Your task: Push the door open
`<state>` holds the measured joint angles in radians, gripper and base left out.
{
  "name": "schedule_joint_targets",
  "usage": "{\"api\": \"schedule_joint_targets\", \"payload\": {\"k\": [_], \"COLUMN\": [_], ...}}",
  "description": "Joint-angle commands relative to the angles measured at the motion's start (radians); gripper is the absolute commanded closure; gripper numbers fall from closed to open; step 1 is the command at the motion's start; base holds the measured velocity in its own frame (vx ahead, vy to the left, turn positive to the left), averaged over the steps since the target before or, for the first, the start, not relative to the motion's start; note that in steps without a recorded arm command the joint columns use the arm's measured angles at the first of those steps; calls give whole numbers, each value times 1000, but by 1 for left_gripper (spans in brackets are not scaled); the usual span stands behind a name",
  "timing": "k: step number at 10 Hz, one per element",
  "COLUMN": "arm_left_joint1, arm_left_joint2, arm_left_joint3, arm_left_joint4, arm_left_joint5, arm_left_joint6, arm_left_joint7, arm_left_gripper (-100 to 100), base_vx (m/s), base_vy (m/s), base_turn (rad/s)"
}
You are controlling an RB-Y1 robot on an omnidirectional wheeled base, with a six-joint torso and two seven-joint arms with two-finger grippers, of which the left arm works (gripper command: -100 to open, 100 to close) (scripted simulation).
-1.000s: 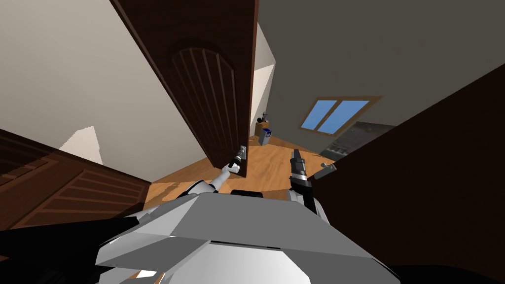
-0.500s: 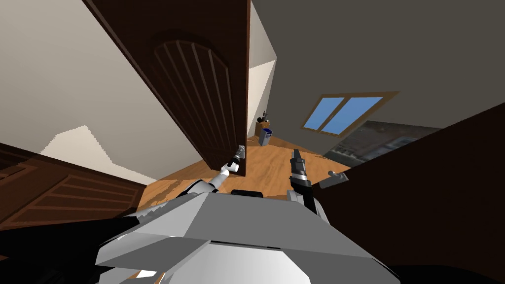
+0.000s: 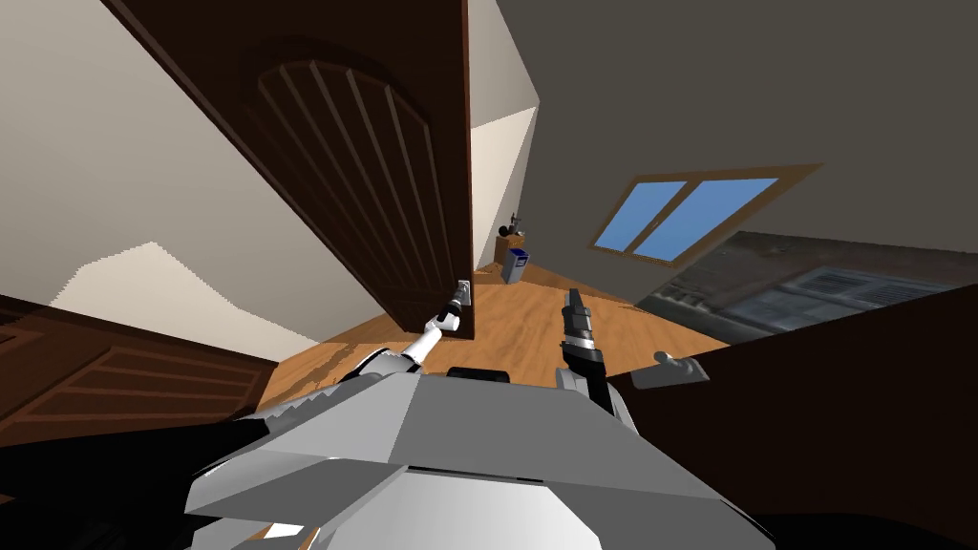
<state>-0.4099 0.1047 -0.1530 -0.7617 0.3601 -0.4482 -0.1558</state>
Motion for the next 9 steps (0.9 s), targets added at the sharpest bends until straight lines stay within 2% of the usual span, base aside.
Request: {"api": "schedule_joint_targets", "payload": {"k": [1,4,5,6,8,9], "arm_left_joint1": [-2,-5,-5,-6,-8,-8], "arm_left_joint2": [15,25,25,30,36,36], "arm_left_joint3": [33,67,67,86,106,106], "arm_left_joint4": [19,27,27,32,37,37], "arm_left_joint5": [8,16,16,21,25,25], "arm_left_joint6": [-10,-11,-11,-11,-11,-11], "arm_left_joint7": [-6,-15,-15,-20,-25,-25], "arm_left_gripper": [100,100,100,100,100,100], "base_vx": [121,178,131,149,150,111], "base_vy": [-83,-144,-87,-117,-129,-77], "base_turn": [36,97,49,52,82,42]}}
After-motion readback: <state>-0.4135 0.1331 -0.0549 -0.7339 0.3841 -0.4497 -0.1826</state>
